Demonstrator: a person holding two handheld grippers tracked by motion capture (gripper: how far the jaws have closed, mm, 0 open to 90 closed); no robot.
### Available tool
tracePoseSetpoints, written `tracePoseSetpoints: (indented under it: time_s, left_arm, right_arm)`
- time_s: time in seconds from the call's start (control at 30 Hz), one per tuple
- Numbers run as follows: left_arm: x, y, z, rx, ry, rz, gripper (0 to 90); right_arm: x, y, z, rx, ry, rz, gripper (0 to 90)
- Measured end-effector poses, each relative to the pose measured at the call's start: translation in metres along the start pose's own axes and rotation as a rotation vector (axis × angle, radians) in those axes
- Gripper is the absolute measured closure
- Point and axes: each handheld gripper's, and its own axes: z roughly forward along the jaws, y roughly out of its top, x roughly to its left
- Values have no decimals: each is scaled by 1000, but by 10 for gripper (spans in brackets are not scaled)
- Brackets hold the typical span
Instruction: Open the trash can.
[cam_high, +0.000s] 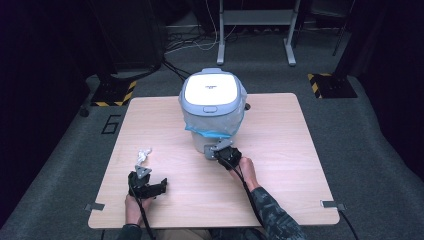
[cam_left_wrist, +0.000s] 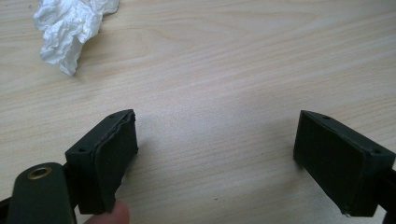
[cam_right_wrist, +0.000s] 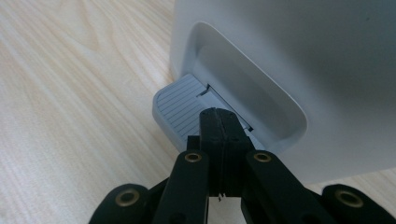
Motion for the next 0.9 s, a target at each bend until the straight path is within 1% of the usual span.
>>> tracePoseSetpoints:
  time_s: [0.03, 0.07, 0.13, 0.17, 0.2, 0.23, 0.27, 0.33, 0.37, 0.4, 0.43, 0.47, 0.53, 0.6, 0.63, 0.7, 0.77, 0.9]
  left_arm:
    - [0, 0, 0, 0, 0, 0, 133]
    - [0, 0, 0, 0, 0, 0, 133]
    - [0, 0, 0, 0, 0, 0, 133]
    - [0, 0, 0, 0, 0, 0, 133]
    - [0, 0, 0, 0, 0, 0, 133]
    - [0, 0, 0, 0, 0, 0, 134]
    - [0, 0, 0, 0, 0, 0, 134]
    - [0, 0, 0, 0, 0, 0, 133]
    - [0, 0, 0, 0, 0, 0, 133]
    - [0, 0, 0, 0, 0, 0, 134]
    - [0, 0, 0, 0, 0, 0, 134]
    - [0, 0, 0, -1, 0, 0, 134]
    - [0, 0, 0, -1, 0, 0, 134]
    - [0, 0, 0, 0, 0, 0, 134]
    - [0, 0, 0, 0, 0, 0, 134]
    - [0, 0, 0, -1, 0, -1, 136]
    - [0, 0, 0, -1, 3, 2, 138]
    - [0, 0, 0, -1, 3, 3, 139]
  right_arm:
    - [0, 0, 0, 0, 0, 0, 900]
    - [1, -1, 1, 13, -10, 12, 900]
    - [1, -2, 2, 10, -7, 20, 900]
    - [0, -4, 2, 0, -1, 39, 900]
    - [1, -8, 3, -22, -2, 52, 900]
    - [3, -12, 4, -49, -22, 35, 900]
    - [4, -15, 5, -59, -27, 19, 900]
    - [7, -20, 7, -74, -37, 24, 900]
    - [7, -24, 9, -77, -31, 21, 900]
    - [7, -24, 9, -77, -31, 21, 900]
    - [7, -27, 10, -90, -22, 33, 900]
    - [7, -29, 10, -100, -27, 41, 900]
    - [7, -28, 13, -98, -32, 31, 900]
    - [5, -28, 13, -90, -11, 61, 900]
    - [5, -28, 13, -90, -11, 61, 900]
    - [4, -29, 13, -110, -11, 56, 900]
    - [3, -29, 13, -99, -17, 51, 900]
    - [3, -29, 13, -98, -14, 53, 900]
